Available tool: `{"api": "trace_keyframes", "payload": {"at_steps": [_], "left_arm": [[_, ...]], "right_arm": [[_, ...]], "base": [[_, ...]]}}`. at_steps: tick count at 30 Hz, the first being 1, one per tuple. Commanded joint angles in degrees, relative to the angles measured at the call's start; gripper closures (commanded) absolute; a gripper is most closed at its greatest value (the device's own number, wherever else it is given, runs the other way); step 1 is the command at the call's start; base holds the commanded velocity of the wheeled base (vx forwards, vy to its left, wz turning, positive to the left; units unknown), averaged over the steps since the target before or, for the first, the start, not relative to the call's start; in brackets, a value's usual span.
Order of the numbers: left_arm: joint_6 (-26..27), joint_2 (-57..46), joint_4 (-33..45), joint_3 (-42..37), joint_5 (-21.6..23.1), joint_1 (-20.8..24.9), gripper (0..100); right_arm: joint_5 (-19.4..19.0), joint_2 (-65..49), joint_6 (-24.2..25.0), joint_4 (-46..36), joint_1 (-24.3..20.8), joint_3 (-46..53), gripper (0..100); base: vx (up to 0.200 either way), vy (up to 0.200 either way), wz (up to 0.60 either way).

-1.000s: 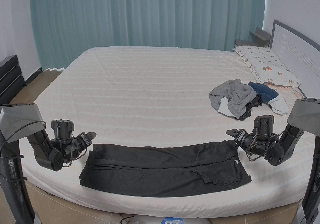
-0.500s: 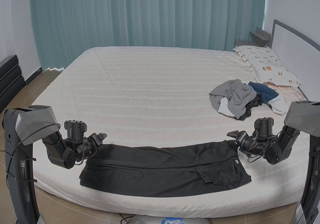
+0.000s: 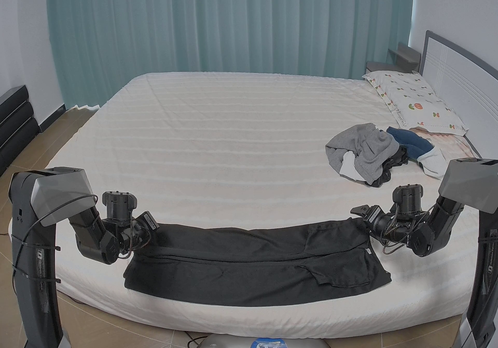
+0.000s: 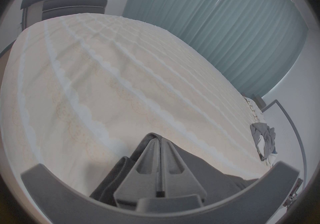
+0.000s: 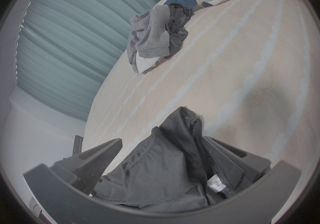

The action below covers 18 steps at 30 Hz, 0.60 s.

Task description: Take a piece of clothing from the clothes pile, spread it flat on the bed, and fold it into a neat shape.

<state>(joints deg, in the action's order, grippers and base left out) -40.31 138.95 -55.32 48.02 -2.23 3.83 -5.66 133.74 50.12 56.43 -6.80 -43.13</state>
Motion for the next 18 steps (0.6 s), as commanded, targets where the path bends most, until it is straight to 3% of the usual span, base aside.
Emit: {"api": "trace_keyframes", "payload": {"at_steps": [1, 8, 9, 18], "left_arm": [[-1.7, 0.2, -0.1, 0.3, -0.5, -0.7, 100], [-2.1, 0.3, -0.1, -0.1, -0.5, -0.8, 100], [-2.1, 0.3, -0.1, -0.2, -0.6, -0.8, 100], [-2.8, 0.2, -0.2, -0.3, -0.6, -2.0, 100]], "right_arm": [[0.1, 1.7, 0.0, 0.1, -0.1, -1.3, 0], [0.5, 3.2, 0.0, 0.0, -0.2, -2.7, 0], [0.5, 3.2, 0.0, 0.0, -0.2, -2.8, 100], [0.6, 3.6, -0.1, -1.1, 0.5, -3.3, 100]], "base": [[0.0, 0.0, 0.0], [0.0, 0.0, 0.0], [0.0, 0.0, 0.0], [0.0, 0.0, 0.0]]}}
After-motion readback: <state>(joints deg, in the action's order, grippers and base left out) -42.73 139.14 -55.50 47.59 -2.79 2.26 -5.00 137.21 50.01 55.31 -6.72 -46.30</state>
